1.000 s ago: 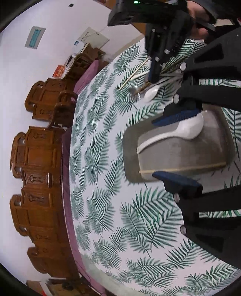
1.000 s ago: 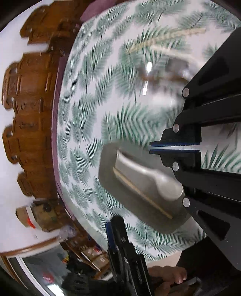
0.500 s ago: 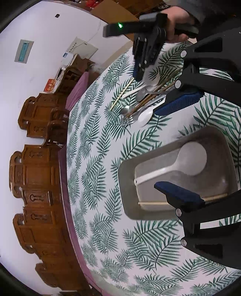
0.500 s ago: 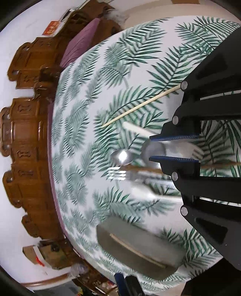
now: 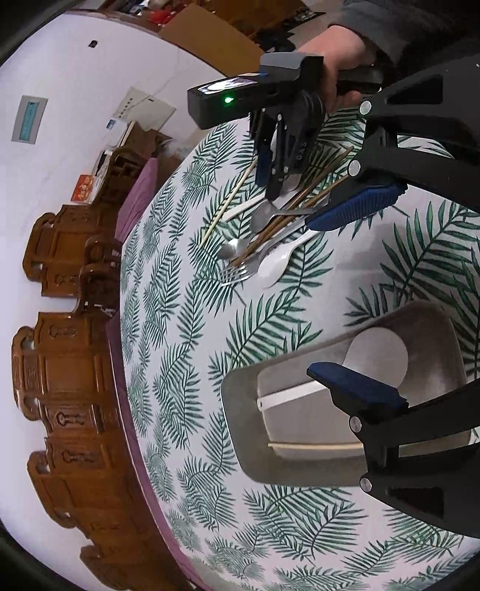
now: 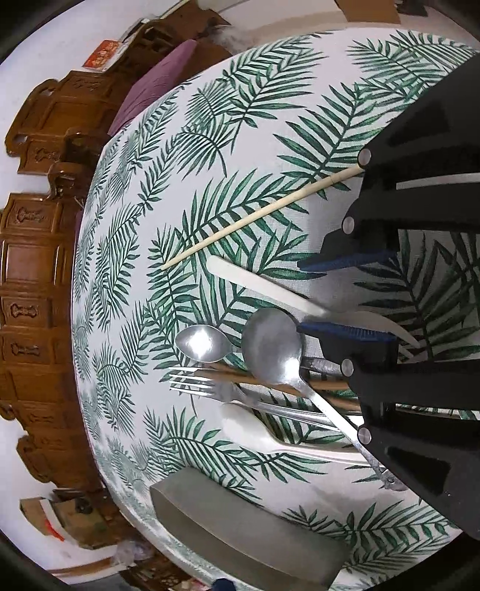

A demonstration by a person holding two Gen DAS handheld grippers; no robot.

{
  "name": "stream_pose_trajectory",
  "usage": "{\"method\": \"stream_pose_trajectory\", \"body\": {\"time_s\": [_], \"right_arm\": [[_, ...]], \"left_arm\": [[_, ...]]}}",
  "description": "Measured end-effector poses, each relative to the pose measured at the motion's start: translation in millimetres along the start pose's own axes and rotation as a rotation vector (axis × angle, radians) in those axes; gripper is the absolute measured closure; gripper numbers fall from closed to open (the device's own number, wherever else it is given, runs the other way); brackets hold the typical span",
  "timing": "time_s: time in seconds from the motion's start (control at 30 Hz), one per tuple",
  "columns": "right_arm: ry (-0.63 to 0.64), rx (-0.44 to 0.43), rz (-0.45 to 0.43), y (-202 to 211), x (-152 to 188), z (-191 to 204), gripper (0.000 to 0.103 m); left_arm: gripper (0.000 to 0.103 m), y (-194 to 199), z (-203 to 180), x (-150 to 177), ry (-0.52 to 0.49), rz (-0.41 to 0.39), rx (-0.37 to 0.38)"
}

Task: Organize utensils
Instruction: 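Move both tools back over the utensil pile, then grasp a white plastic fork with the right tool while the left tool grasps a steel spoon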

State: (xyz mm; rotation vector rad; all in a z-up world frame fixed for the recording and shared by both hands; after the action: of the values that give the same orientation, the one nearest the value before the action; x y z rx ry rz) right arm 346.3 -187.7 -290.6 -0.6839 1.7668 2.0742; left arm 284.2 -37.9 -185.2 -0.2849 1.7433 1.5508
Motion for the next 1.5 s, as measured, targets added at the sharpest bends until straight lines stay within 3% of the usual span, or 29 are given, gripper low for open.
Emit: {"method": "stream_pose_trajectory", "body": {"time_s": [0.03, 0.1, 0.17, 0.37, 0.5, 0.73, 1.07, 1.5], "right_arm": [[-0.003, 0.000, 0.000, 0.0, 0.1, -1.8, 0.093], [-0.038, -0.026, 0.012, 1.5, -1.2, -8.6, 0.096], [-0.048, -0.033, 0.016, 3.0, -1.1, -13.4, 0.096], [-0.087, -0.050, -0.021, 15.3, -3.9, -30.9, 0.096], [-0.114, -0.070, -0.034, 18.4, -7.3, -40.7, 0.096], [-0.149, -0.113, -0.049, 22.2, -11.5, -51.7, 0.096], [-0.165, -0.146, -0.060, 24.9, -12.9, -57.1, 0.096], [-0.157, -0.194, -0.054, 24.2, -14.9, -46.9, 0.096]], "left_arm": [[0.033, -1.1, -3.0, -0.2, -0.006, 0.000, 0.001], [0.033, -2.6, -7.8, -0.8, -0.015, 0.002, 0.001], [0.033, -3.8, -14.4, -1.0, -0.026, -0.002, 0.007], [0.047, -15.1, -32.9, -3.8, -0.055, 0.008, 0.047], [0.049, -25.5, -45.2, -7.7, -0.071, 0.028, 0.065], [0.062, -64.0, -74.0, -12.5, -0.159, 0.099, 0.077], [0.083, -114.7, -82.5, -30.6, -0.184, 0.170, 0.105], [0.097, -126.2, -82.1, -41.1, -0.255, 0.221, 0.042]]}}
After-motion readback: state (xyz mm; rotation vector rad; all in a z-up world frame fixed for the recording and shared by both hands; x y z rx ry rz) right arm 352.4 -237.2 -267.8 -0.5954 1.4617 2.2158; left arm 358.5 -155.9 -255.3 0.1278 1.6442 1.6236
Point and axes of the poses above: each gripper's, at about its wrist camera, not at the fingertips, and y roughly against the way its jaws point, z to its left, x to its underside, the point moved 2 cm from there along -y, roughly the way its jaws point, and after that the axes turned 13 degrees about -y, right-handed, at the moved point
